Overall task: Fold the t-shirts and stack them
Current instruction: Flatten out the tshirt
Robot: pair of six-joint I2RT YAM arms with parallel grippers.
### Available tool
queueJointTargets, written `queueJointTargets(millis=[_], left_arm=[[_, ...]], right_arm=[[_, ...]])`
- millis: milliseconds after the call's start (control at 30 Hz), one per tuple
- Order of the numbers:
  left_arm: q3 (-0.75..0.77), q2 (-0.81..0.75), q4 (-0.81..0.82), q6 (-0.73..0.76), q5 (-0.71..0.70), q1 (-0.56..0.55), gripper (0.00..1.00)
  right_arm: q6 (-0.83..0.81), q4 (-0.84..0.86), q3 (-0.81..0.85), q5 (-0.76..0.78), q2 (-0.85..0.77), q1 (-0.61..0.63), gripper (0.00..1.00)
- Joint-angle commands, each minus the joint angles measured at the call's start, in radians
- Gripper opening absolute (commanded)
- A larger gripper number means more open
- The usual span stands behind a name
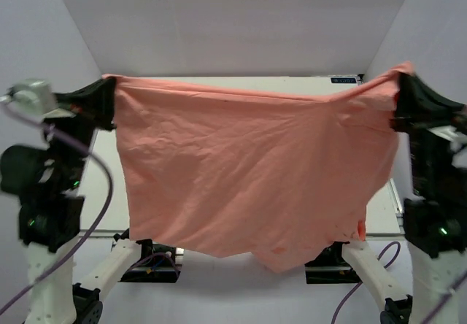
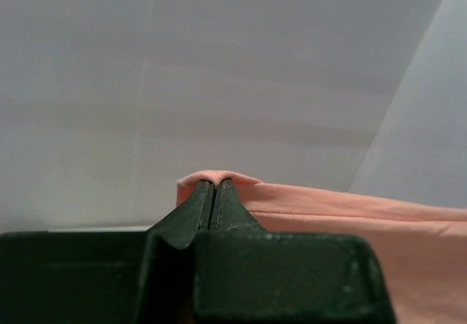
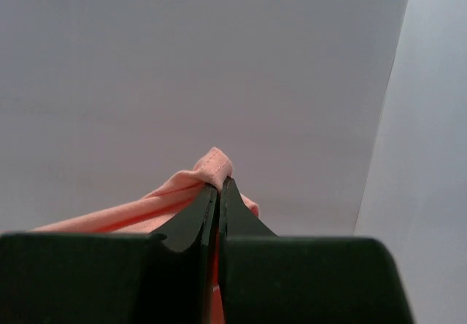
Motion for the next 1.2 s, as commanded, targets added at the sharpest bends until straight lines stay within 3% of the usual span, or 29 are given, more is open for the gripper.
queueJointTargets(millis=[0, 233, 433, 667, 1167], left_arm=[[-0.178, 0.074, 0.089, -0.030, -0.044, 0.007, 0.00], [-0.512, 0.198, 0.289, -0.076, -0.177, 0.007, 0.00], [-0.615, 0.507, 0.471, -0.054, -0.214, 0.007, 0.00], [-0.435, 0.882, 0.453, -0.021, -0.246, 0.017, 0.00], [0.018, 1.413, 0.381, -0.109, -0.294, 0.046, 0.00]], right_arm=[[0.055, 0.169, -0.178, 0.092, 0.041, -0.007, 0.00], [0.157, 0.388, -0.544, 0.125, 0.231, -0.007, 0.00], [0.166, 0.485, -0.606, 0.068, 0.594, -0.010, 0.00], [0.148, 0.450, -0.425, 0.039, 0.921, -0.010, 0.00], [0.076, 0.367, -0.004, 0.096, 1.374, -0.004, 0.00]])
